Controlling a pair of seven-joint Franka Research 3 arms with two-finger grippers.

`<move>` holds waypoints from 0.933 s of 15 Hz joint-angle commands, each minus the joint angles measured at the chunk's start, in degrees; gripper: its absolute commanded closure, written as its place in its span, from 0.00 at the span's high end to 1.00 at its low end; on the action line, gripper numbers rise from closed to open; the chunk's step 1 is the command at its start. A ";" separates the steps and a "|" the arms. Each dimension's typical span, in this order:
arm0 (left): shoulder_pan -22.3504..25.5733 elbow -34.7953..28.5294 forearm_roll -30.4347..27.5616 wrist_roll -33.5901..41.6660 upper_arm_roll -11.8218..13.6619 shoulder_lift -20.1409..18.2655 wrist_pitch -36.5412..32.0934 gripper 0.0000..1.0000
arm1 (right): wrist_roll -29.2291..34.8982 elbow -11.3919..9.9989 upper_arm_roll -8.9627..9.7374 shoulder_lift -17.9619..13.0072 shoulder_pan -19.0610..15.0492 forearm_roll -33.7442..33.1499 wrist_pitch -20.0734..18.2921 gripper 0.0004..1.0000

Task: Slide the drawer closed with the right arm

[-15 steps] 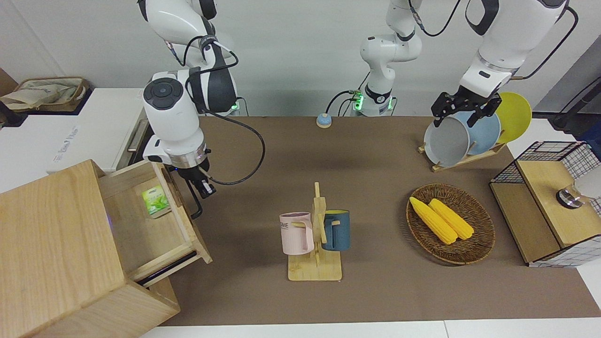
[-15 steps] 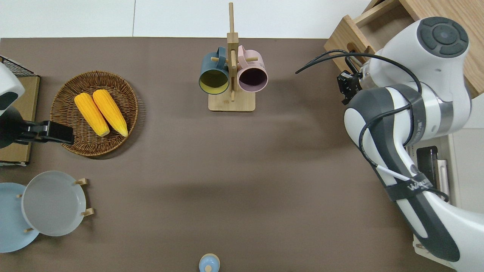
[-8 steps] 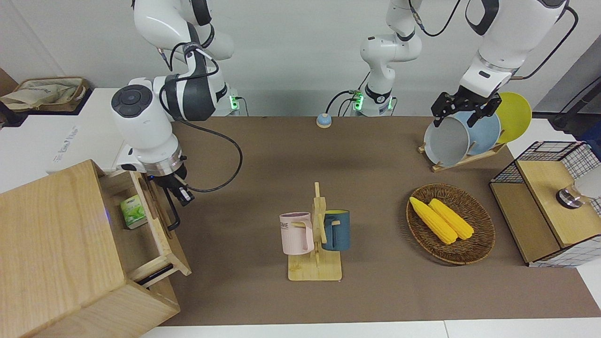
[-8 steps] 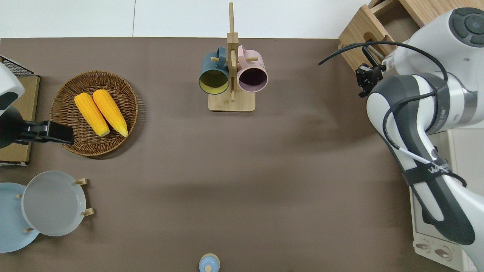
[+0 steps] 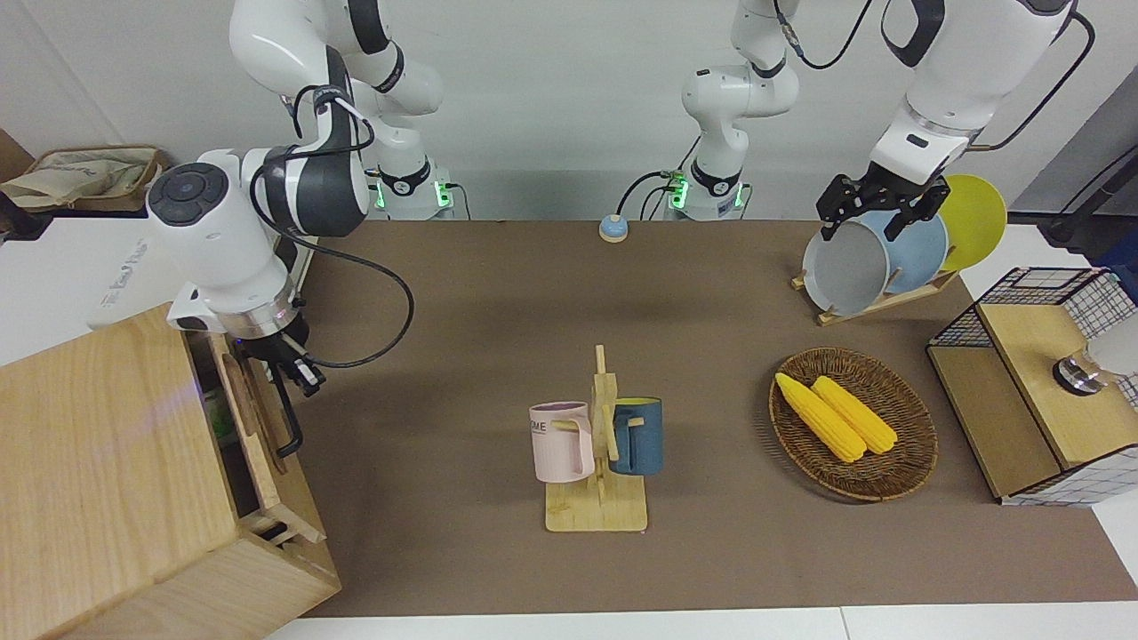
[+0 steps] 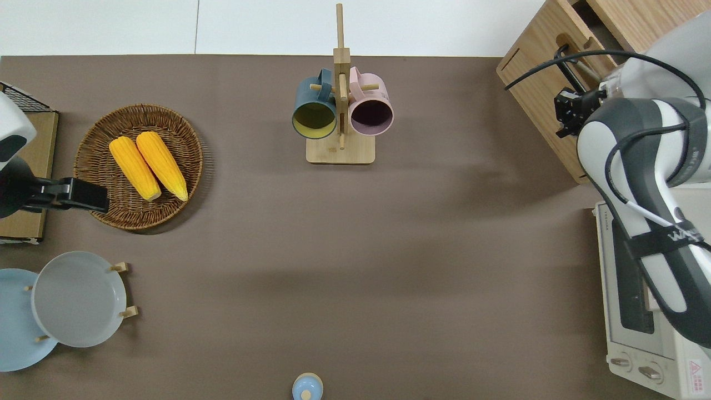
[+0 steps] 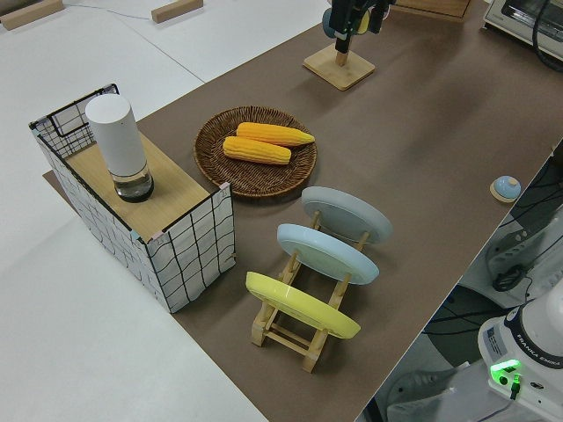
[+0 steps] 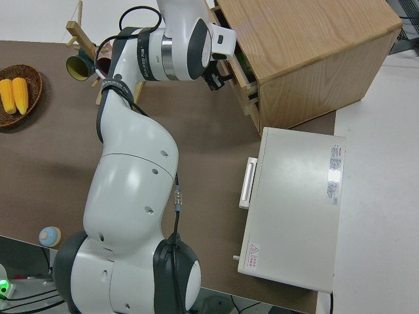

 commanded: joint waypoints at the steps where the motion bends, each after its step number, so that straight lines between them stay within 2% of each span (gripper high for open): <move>1: 0.22 1.40 0.98 0.56 -0.37 0.65 -1.13 0.99 | -2.17 2.07 1.22 1.34 -1.95 -0.82 0.82 0.00; 8: 0.22 1.40 0.98 0.56 -0.37 0.65 -1.13 0.99 | -3.40 3.74 1.30 2.84 -2.22 -0.99 0.82 0.00; 10: 0.22 1.40 0.98 0.56 -0.37 0.74 -1.13 0.99 | -5.24 4.36 1.57 3.36 -3.44 -0.90 0.82 0.00; 14: 0.22 1.49 0.98 0.56 -0.37 0.65 -1.13 0.99 | -7.45 4.45 3.94 3.80 -6.43 -0.99 1.61 0.00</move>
